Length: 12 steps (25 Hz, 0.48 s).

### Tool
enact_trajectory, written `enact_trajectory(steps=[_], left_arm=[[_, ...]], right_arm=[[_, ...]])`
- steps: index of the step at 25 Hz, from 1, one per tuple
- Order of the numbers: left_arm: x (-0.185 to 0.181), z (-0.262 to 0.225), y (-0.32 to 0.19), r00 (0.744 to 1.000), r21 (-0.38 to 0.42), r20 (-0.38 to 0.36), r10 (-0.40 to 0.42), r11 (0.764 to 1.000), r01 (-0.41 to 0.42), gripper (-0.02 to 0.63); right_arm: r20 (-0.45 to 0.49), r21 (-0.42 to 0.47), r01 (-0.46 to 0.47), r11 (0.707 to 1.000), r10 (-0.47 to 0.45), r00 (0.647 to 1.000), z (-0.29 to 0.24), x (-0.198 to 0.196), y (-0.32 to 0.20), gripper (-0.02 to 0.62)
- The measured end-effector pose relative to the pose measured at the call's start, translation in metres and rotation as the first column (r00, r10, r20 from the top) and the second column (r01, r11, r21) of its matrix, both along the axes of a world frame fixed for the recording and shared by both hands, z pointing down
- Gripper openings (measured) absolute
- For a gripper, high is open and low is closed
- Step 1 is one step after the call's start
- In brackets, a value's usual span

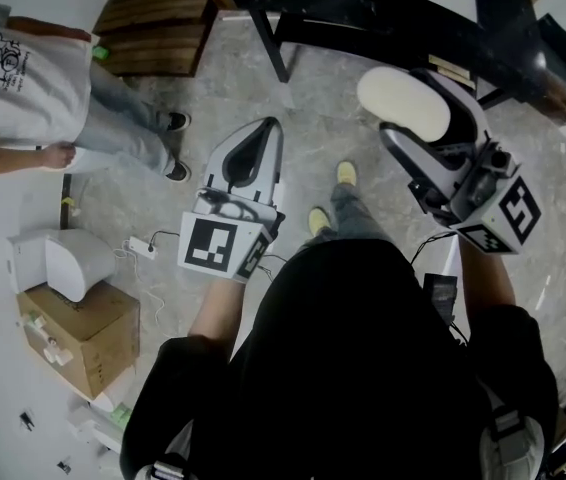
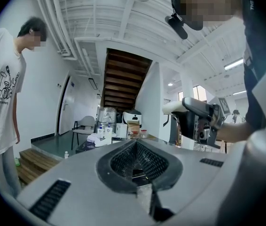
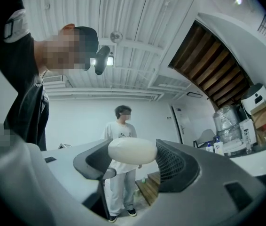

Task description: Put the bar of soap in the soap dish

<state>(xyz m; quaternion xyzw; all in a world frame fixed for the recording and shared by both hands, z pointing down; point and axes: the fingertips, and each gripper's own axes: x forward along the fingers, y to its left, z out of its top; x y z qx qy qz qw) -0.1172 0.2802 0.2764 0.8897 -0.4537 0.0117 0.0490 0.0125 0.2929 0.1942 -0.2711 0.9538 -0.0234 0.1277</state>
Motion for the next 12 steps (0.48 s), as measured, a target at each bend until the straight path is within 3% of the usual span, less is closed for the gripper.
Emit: enact_trajectory(steps=[12], left_arm=[[0.022,-0.003,-0.079,1.000,0.003,0.012,-0.023,1.000,0.023,0.003]], right_arm=[[-0.002,-0.002,0.044,0.999,-0.044,0.999,0.002,0.017,-0.081,0.281]])
